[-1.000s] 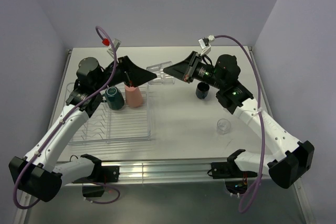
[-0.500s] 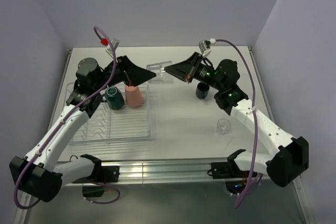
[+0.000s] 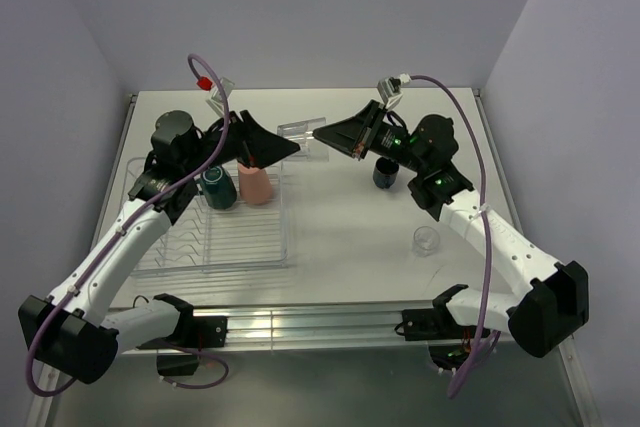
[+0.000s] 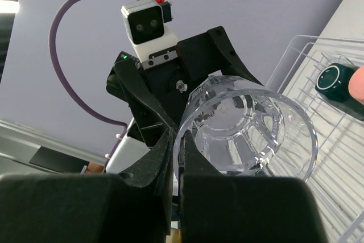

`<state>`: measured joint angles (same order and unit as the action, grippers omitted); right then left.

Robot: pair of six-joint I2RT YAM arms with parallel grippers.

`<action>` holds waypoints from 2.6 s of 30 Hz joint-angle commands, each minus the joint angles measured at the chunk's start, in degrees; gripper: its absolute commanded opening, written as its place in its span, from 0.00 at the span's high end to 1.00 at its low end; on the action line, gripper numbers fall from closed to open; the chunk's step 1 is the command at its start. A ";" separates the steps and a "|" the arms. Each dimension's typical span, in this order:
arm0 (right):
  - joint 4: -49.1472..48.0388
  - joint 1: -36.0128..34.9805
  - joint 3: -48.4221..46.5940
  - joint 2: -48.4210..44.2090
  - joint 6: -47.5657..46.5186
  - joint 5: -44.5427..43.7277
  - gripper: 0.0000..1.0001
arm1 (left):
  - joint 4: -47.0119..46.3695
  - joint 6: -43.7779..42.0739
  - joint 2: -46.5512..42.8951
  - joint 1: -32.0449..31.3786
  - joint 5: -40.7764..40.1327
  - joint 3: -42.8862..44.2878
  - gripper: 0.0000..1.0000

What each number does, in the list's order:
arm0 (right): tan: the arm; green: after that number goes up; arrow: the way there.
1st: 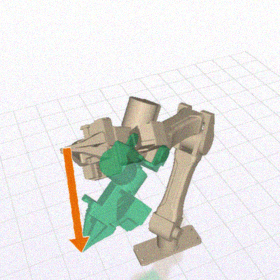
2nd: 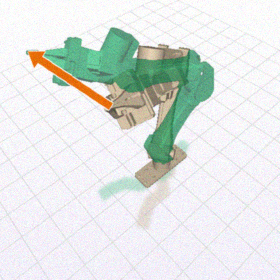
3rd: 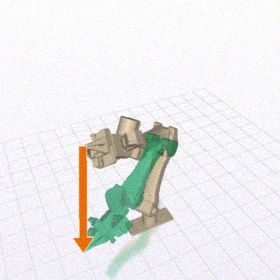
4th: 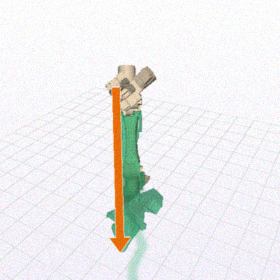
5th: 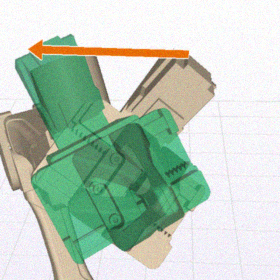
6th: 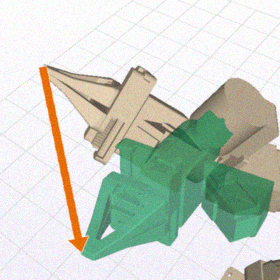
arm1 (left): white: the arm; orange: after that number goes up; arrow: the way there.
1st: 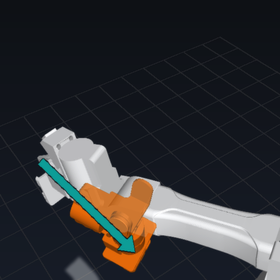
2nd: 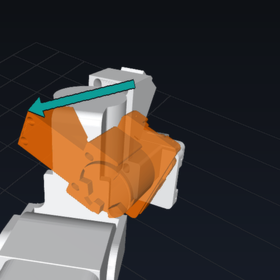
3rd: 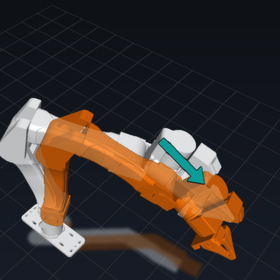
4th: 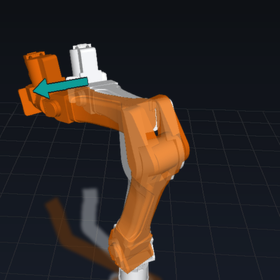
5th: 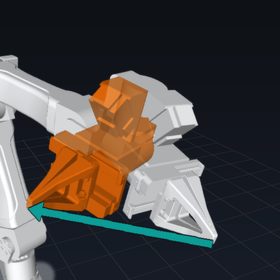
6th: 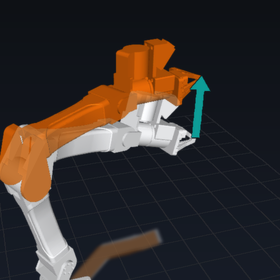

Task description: Load the cups into the dish rack

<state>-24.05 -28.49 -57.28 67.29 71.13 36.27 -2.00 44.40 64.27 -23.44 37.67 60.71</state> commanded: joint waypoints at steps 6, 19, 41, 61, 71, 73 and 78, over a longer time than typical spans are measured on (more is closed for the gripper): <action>-15.74 -0.69 0.76 -1.72 6.72 5.38 1.00 | -3.70 1.03 1.73 -0.11 2.93 -2.43 0.01; -27.98 -0.78 3.13 1.18 11.92 7.58 1.00 | -11.97 7.62 2.09 -0.03 7.94 -3.75 0.18; 22.78 -0.69 -2.22 -10.59 -17.51 -14.88 0.36 | 9.89 -0.54 -5.20 -0.03 -1.54 4.32 1.00; 53.05 -0.69 -9.26 -11.39 -34.04 -45.32 0.30 | 48.92 -7.15 -2.85 -8.02 -51.96 3.10 1.00; 54.99 -0.78 -8.29 -11.30 -35.01 -47.87 0.29 | 47.80 -4.24 6.21 -12.24 -58.59 0.29 1.00; 54.99 -0.69 -8.29 -11.21 -35.01 -47.96 0.29 | 46.74 -3.89 8.31 -12.42 -58.59 -0.24 1.00; 55.17 -0.69 -8.03 -11.12 -34.92 -47.61 0.29 | 44.98 -3.80 13.06 -12.94 -58.68 0.29 1.00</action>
<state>31.29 -29.02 -63.77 56.12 37.10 -9.93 46.63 39.83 76.01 -35.83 -19.00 60.31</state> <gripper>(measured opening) 0.710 0.768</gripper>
